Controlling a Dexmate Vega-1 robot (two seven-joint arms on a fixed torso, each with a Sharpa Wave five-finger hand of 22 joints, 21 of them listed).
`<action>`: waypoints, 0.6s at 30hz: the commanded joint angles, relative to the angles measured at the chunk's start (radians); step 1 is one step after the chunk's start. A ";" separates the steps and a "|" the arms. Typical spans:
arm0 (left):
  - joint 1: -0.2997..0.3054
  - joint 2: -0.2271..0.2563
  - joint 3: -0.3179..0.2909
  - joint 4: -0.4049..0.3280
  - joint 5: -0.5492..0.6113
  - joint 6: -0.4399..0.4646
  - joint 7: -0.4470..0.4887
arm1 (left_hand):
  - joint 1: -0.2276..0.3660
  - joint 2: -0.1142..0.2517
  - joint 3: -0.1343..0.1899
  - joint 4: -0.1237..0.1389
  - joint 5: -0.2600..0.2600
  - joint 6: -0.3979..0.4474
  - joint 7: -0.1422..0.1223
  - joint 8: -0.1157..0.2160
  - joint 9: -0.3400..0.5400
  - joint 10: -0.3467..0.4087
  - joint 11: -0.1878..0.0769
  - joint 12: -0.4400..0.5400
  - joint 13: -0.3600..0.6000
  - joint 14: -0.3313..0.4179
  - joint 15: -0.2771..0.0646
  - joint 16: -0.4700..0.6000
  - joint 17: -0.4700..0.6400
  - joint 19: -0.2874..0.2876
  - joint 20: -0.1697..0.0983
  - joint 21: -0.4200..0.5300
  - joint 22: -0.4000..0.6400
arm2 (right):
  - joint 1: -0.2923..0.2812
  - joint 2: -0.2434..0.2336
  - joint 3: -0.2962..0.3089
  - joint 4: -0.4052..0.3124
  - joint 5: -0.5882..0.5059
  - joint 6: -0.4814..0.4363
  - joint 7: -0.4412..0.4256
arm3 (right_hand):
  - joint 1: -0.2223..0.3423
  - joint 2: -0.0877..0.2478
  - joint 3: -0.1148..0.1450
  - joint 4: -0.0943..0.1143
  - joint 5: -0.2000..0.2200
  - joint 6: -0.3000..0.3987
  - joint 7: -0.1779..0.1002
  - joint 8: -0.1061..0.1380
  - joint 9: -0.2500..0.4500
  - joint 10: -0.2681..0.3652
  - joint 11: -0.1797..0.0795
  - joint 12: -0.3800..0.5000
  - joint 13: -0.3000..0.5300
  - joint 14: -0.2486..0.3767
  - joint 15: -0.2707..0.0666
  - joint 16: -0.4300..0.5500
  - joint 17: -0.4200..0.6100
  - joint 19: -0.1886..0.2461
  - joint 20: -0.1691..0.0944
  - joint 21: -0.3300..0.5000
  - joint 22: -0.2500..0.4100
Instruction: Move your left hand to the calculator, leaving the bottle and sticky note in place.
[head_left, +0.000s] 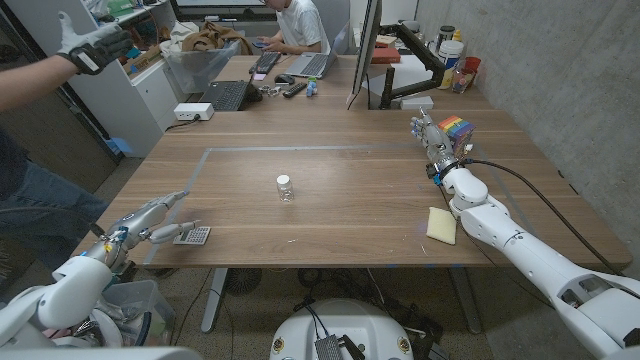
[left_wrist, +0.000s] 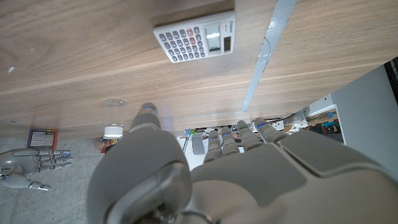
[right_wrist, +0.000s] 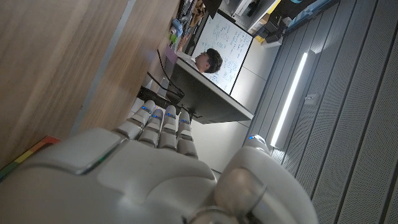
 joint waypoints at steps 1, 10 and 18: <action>0.000 0.030 0.030 0.013 -0.011 0.046 0.030 | 0.013 0.004 0.004 -0.005 0.003 0.006 -0.004 0.003 0.005 0.004 0.001 0.002 0.001 0.003 0.001 0.007 0.004 0.006 -0.004 0.006 0.003 | 0.005 -0.004 -0.003 0.007 -0.003 -0.003 0.001 | 0.012 -0.001 -0.002 0.001 0.001 0.001 -0.002 0.002 0.006 0.002 -0.003 0.001 0.005 0.001 -0.001 -0.001 0.004 0.011 -0.003 -0.004 0.004; -0.005 0.052 0.041 0.017 -0.035 0.052 0.035 | 0.015 0.006 0.004 -0.005 0.003 0.009 -0.004 0.003 0.005 0.003 0.001 0.001 0.001 -0.001 -0.002 0.005 0.004 0.007 -0.004 0.006 0.003 | 0.005 -0.007 -0.001 0.006 -0.004 -0.005 -0.002 | 0.012 -0.001 -0.003 0.000 0.001 0.000 -0.002 0.001 0.006 0.002 -0.004 0.001 0.005 0.002 -0.002 -0.001 0.004 0.012 -0.002 -0.006 0.004; -0.017 0.076 0.059 0.038 -0.051 0.042 0.041 | 0.016 0.007 0.004 -0.005 0.003 0.010 -0.004 0.002 0.005 0.003 -0.001 0.000 0.001 -0.005 -0.007 0.002 0.004 0.006 -0.004 0.005 0.003 | -0.014 -0.019 0.009 -0.021 -0.001 -0.007 -0.019 | 0.012 0.000 -0.003 0.000 0.001 0.001 -0.003 0.001 0.006 0.002 -0.002 0.001 0.005 0.002 -0.001 -0.001 0.004 0.012 -0.003 -0.008 0.004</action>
